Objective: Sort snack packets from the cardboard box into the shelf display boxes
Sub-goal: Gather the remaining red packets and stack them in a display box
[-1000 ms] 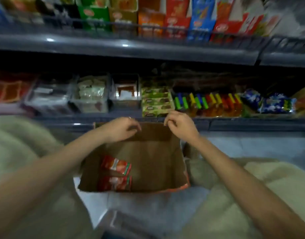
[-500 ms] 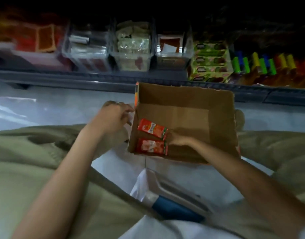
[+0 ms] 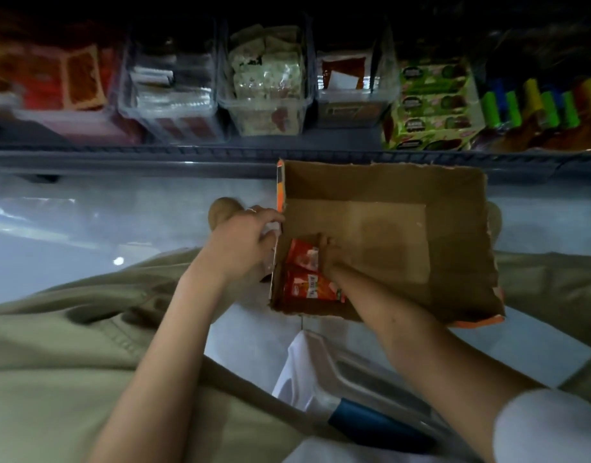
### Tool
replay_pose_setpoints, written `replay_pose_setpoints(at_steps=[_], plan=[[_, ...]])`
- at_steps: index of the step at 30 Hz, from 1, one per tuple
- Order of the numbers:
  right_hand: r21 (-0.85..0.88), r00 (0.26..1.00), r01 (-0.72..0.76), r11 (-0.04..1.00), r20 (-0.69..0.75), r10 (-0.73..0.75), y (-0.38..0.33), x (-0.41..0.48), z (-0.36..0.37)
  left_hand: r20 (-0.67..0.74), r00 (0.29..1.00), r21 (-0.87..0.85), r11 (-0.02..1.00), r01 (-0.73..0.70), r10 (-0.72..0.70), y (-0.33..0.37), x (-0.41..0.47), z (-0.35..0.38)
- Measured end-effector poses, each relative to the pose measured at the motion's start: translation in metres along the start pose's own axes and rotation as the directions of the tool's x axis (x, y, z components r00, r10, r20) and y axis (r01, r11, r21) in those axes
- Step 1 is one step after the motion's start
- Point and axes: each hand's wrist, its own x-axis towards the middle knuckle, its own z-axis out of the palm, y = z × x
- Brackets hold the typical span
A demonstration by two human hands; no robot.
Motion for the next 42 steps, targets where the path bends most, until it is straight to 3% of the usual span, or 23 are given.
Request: replay_pose_setpoints(at_steps=[3,5,7,14,17,19,21,23,25,27,33,38,42], plan=[[0.168,0.993,-0.047,0.985,0.114,0.028,0.025,0.006,-0.001,-0.001,0.998,0.012,0.998,0.057,-0.057,-0.006,-0.001,0.003],[0.211,0.989,-0.031,0.977,0.149,-0.001,0.024,0.001,-0.02,0.023,0.998,0.079,0.995,0.056,-0.058,-0.01,0.002,0.01],[0.369,0.976,0.006,0.929,0.202,-0.086,0.021,-0.01,-0.044,0.039,0.999,0.061,0.998,0.033,-0.036,-0.012,0.002,0.017],[0.676,0.832,0.237,0.697,0.229,-0.505,0.007,-0.065,-0.097,0.161,0.982,-0.355,0.934,-0.031,0.094,0.006,0.002,0.027],[0.691,0.775,0.286,0.664,0.24,-0.584,-0.004,-0.08,-0.101,0.099,0.993,-0.553,0.833,0.005,0.06,0.018,0.0,0.026],[0.726,0.774,0.242,0.643,0.255,-0.58,-0.005,-0.079,-0.099,-0.026,0.999,-0.519,0.855,0.009,-0.027,0.022,0.0,0.023],[0.66,0.806,0.227,0.716,0.285,-0.519,0.001,-0.067,-0.092,-0.181,0.972,-0.305,0.948,0.089,-0.149,0.021,0.002,0.019],[0.364,0.82,0.318,0.875,0.357,-0.447,0.014,-0.046,-0.076,-0.274,0.937,-0.133,0.974,0.185,-0.215,0.015,0.002,0.016],[0.062,0.831,0.348,0.935,0.44,-0.339,0.025,-0.024,-0.053,-0.303,0.923,-0.159,0.968,0.195,-0.236,0.01,0.002,0.014],[-0.08,0.856,0.311,0.947,0.456,-0.243,0.028,-0.013,-0.03,-0.326,0.911,-0.211,0.959,0.192,-0.254,0.008,0.002,0.012],[-0.263,0.927,0.218,0.94,0.357,-0.115,0.026,-0.004,0.008,-0.339,0.9,-0.211,0.955,0.21,-0.273,0.008,-0.001,0.013],[-0.427,0.931,0.29,0.856,0.334,-0.149,0.022,-0.009,-0.02,-0.325,0.897,-0.246,0.943,0.226,-0.3,0.003,-0.003,0.017],[-0.343,0.92,0.304,0.889,0.348,-0.18,0.023,-0.03,-0.084,-0.318,0.899,-0.301,0.932,0.205,-0.3,0.004,-0.004,0.019]])
